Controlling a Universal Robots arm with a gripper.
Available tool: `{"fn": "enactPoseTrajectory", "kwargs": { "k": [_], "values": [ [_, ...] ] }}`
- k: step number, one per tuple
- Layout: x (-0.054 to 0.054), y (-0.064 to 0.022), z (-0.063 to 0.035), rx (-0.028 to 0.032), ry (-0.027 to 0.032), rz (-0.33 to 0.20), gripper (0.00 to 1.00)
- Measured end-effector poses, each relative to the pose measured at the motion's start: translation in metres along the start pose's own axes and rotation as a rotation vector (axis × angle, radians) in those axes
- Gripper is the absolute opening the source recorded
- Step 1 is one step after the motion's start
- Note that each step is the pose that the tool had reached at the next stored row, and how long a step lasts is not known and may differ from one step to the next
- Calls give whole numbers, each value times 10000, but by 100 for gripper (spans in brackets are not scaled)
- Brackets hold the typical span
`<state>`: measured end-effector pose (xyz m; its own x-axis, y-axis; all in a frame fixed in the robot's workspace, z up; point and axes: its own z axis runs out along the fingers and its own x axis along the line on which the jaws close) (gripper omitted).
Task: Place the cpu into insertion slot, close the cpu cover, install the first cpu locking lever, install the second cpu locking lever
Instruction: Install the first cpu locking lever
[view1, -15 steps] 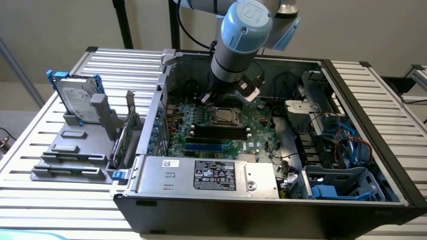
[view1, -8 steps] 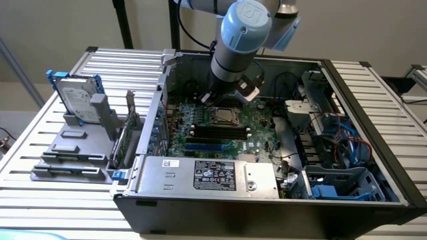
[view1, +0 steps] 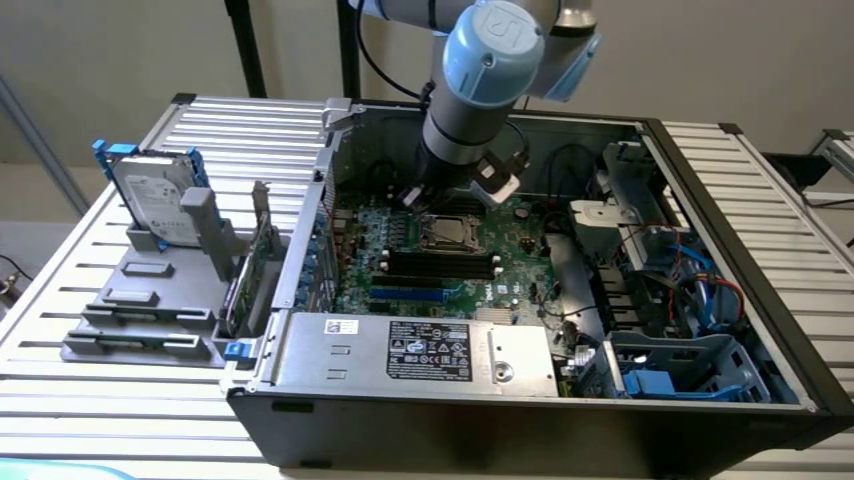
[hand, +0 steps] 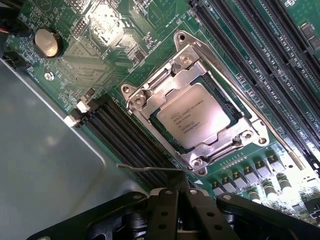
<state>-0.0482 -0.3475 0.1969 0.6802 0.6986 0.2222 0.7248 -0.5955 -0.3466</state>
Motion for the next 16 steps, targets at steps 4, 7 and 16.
{"fn": "enactPoseTrajectory", "kwargs": {
  "k": [4, 7, 16],
  "values": [
    [18, 21, 2, -18, -20, 3, 11],
    [38, 41, 1, -34, -36, 5, 11],
    [82, 66, 6, -77, -84, 12, 11]
  ]
}}
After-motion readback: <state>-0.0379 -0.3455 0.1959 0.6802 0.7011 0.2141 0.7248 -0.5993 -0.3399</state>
